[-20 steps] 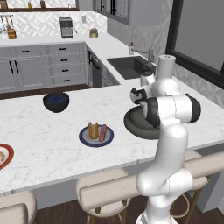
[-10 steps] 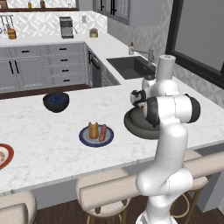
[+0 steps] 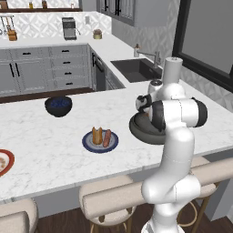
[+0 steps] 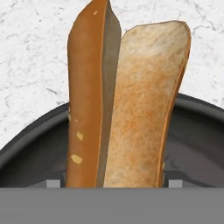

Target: Place one bun and one sausage from the bowl on each plate.

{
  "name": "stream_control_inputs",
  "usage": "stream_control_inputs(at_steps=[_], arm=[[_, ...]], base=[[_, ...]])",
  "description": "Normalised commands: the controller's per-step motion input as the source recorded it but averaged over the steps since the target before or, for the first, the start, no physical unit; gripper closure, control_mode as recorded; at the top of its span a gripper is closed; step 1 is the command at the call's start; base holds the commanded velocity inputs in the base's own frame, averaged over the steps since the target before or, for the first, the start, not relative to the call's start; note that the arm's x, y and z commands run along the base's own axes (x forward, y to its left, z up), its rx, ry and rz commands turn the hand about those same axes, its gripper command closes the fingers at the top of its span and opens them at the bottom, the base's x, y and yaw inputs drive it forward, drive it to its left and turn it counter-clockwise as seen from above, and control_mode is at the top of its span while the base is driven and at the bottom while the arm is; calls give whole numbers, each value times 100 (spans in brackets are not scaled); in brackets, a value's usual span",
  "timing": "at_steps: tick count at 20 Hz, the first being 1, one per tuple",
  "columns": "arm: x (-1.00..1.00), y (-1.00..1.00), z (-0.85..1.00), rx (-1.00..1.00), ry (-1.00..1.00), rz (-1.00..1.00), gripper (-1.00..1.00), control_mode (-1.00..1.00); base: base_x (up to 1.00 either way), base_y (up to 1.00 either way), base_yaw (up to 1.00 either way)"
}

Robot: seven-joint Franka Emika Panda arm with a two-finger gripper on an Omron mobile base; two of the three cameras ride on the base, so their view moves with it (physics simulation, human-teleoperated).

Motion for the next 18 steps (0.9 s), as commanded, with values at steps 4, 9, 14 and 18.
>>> stream_control_inputs(at_steps=[4,9,14,18], arm=[[-76,0,67,1,0,-1,100,-100],[-99,12,99,0,2,0,100,-100],[-100,10,37,0,0,0,100,-100],[-100,51,-11,-9,0,8,100,-100]], base=[[0,0,0],[0,0,0],[0,0,0],[0,0,0]])
